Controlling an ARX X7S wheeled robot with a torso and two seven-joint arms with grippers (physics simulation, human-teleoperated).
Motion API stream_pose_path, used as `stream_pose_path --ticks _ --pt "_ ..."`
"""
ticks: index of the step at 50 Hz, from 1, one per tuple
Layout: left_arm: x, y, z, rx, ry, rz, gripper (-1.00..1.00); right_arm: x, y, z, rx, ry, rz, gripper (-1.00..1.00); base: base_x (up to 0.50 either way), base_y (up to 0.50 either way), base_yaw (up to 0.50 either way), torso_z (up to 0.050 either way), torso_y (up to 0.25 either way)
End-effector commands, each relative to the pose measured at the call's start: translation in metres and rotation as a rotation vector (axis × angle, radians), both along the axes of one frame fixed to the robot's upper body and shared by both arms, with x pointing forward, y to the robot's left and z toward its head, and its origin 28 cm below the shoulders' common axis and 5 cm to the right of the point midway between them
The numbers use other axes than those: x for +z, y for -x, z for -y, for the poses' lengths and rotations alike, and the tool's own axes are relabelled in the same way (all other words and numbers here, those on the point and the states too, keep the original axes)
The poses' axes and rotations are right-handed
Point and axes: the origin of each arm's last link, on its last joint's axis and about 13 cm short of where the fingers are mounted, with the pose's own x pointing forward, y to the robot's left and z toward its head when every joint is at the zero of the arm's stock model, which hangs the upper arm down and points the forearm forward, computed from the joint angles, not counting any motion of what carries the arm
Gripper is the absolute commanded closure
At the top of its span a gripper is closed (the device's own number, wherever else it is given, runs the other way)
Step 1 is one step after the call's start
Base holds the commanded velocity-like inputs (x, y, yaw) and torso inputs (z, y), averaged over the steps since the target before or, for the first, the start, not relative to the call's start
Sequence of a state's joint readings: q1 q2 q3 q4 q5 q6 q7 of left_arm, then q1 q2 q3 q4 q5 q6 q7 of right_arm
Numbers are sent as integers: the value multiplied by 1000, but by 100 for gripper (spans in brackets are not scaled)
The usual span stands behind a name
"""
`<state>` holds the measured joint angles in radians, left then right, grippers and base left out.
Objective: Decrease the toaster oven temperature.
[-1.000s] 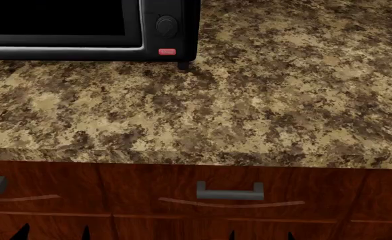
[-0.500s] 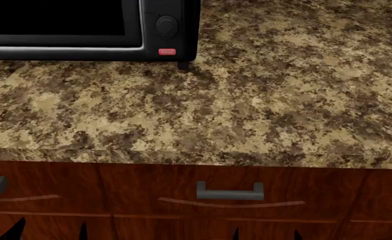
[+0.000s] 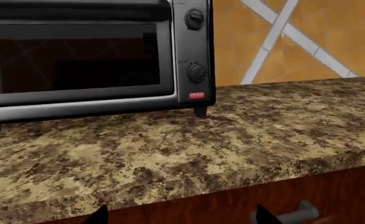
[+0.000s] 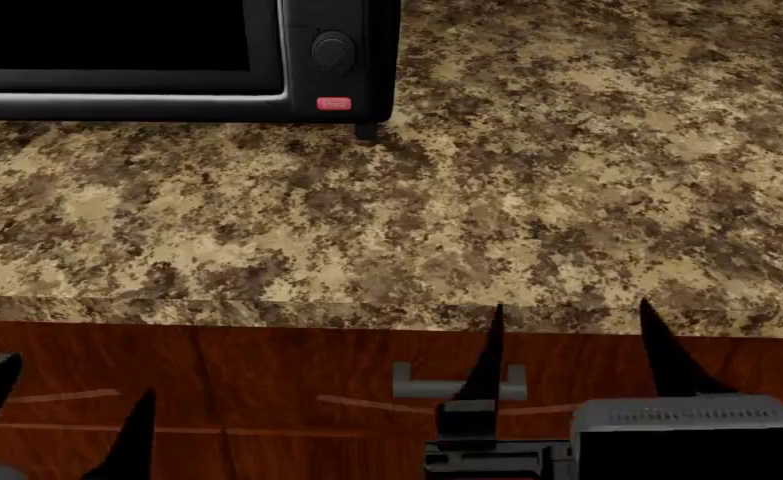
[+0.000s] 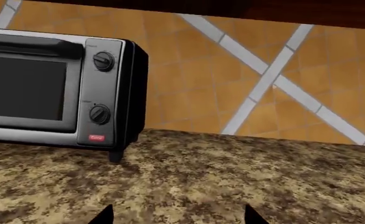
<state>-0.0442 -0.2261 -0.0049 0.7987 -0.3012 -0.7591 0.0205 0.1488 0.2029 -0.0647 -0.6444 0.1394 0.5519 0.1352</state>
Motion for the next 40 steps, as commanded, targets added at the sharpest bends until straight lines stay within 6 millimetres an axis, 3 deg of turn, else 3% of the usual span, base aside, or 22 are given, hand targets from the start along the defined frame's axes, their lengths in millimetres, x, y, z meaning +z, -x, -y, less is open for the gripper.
stream_pose_path --ticks 1,7,16,18,30,40 --pt "22 44 11 -295 17 13 -100 55 -9 3 8 14 36 -100 0 0 0 0 0" --pt "19 57 13 -474 69 22 -100 74 -21 2 47 68 93 -100 0 0 0 0 0" --pt "18 63 13 -544 44 49 -100 91 -30 -1 74 65 123 -100 0 0 0 0 0" --pt "17 68 15 -580 101 -15 -100 90 -30 -2 78 63 125 -100 0 0 0 0 0" --pt "13 72 15 -592 87 -13 -100 93 -28 -7 101 43 129 -100 0 0 0 0 0" --pt "11 75 15 -592 80 -14 -100 93 -27 -8 118 28 130 -100 16 289 0 0 0"
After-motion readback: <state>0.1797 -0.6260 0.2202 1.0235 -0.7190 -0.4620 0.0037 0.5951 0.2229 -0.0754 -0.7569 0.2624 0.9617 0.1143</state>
